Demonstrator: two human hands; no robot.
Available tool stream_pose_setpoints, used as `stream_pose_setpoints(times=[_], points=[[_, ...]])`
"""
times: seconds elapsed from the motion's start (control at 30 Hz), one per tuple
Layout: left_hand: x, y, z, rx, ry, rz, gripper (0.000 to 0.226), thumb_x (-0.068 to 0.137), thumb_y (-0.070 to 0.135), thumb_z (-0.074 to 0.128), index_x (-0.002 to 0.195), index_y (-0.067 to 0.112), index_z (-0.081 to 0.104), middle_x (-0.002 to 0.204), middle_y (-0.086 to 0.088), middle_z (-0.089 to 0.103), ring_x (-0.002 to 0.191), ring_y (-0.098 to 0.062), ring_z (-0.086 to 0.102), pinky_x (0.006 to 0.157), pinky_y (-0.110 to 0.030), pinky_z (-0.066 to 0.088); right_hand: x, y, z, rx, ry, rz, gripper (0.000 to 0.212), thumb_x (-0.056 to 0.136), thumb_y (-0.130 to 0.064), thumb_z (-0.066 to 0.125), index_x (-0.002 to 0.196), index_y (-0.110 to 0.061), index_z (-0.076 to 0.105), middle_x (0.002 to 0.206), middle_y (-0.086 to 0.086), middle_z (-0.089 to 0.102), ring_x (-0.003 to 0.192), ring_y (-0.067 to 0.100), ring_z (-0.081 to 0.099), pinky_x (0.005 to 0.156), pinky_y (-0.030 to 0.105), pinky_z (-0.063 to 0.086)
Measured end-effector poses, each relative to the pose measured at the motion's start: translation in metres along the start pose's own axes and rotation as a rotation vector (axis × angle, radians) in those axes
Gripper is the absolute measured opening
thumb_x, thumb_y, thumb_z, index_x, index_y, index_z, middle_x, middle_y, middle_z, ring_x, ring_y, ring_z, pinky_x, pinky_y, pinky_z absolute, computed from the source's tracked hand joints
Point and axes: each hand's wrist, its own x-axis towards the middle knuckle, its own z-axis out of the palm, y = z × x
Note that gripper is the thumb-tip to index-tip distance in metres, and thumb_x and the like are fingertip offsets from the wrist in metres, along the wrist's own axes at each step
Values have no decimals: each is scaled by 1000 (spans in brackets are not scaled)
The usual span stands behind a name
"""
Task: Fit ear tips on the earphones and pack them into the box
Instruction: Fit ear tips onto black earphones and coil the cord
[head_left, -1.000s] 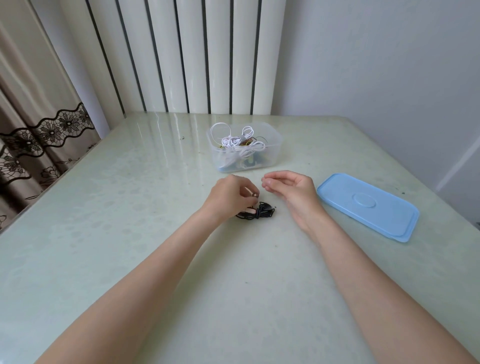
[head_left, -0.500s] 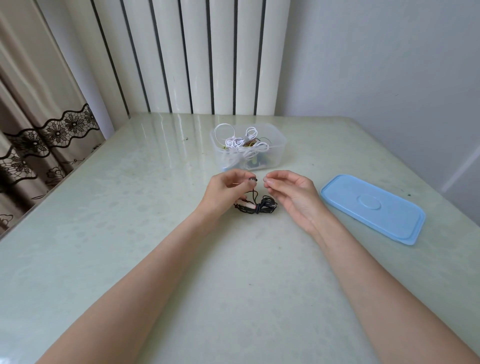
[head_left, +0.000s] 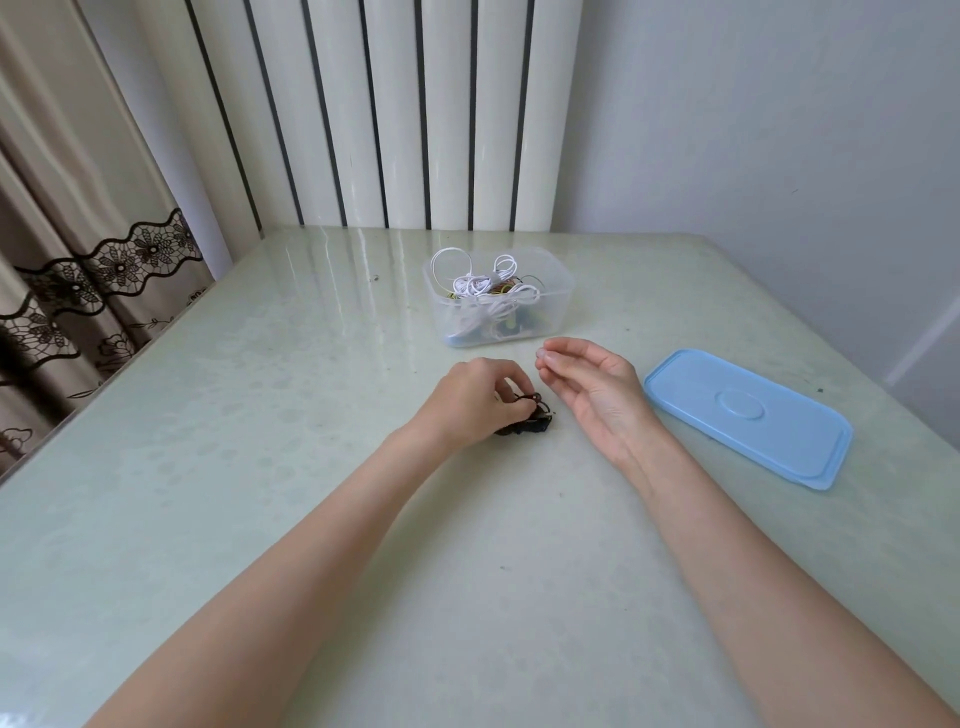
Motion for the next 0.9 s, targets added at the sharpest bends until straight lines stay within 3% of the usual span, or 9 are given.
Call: stream_pose_setpoints(times=[0.1,0.17,0.3,0.43,0.5,0.63,0.73,0.9], points=[[2,4,3,84,36,-28,16,87,24,54,94,19,67,70,1,59,64,-14,51,59,-21,39,-2,0,0,-10,-11,2,15,82,11,55,82,-3,62,66,1,69,64,7,66,69,16,55],[3,5,5,127,54,-30,15,86,26,57,91,19,68,75,-1,62,67,-16,53,63,-25,41,-2,0,-2,-14,-10,1,16,82,11,55,82,-3,62,65,1,69,63,7,66,69,16,55],[6,14,-2,287,-55,70,20,82,23,63,100,19,69,85,2,51,79,-13,49,65,-19,32,-1,-3,-4,-12,-8,-2,16,82,11,54,82,-3,62,65,1,69,62,7,66,69,16,55],[3,19,-3,421,-84,146,22,81,12,57,100,16,68,92,-2,66,84,-19,55,69,-25,39,-1,-3,-2,-45,-28,-3,16,81,11,56,82,-3,63,66,2,69,63,8,65,70,16,55],[0,17,0,354,-49,176,18,81,13,59,96,15,69,91,-2,69,82,-19,60,70,-25,43,-1,-2,-1,-49,-40,-1,16,80,11,56,83,-3,63,66,2,69,64,9,66,70,16,55],[-3,4,1,-143,78,51,15,83,10,61,96,10,69,87,-3,69,71,-11,62,72,-16,46,-2,-2,-3,-36,-54,3,16,82,10,55,83,-3,64,67,1,70,66,9,67,71,17,55],[-4,-5,-2,-509,139,-83,17,81,6,66,98,10,67,91,-10,70,81,-17,67,84,-27,52,-3,-4,-1,-58,-64,-3,15,82,8,55,83,-4,65,68,-1,71,66,6,65,67,15,54],[-2,-4,2,-380,319,-75,17,72,14,76,80,14,61,80,-2,65,68,-17,67,63,-24,52,-8,-5,3,-69,-131,17,16,83,7,55,81,-4,65,67,1,70,61,7,64,62,15,52]])
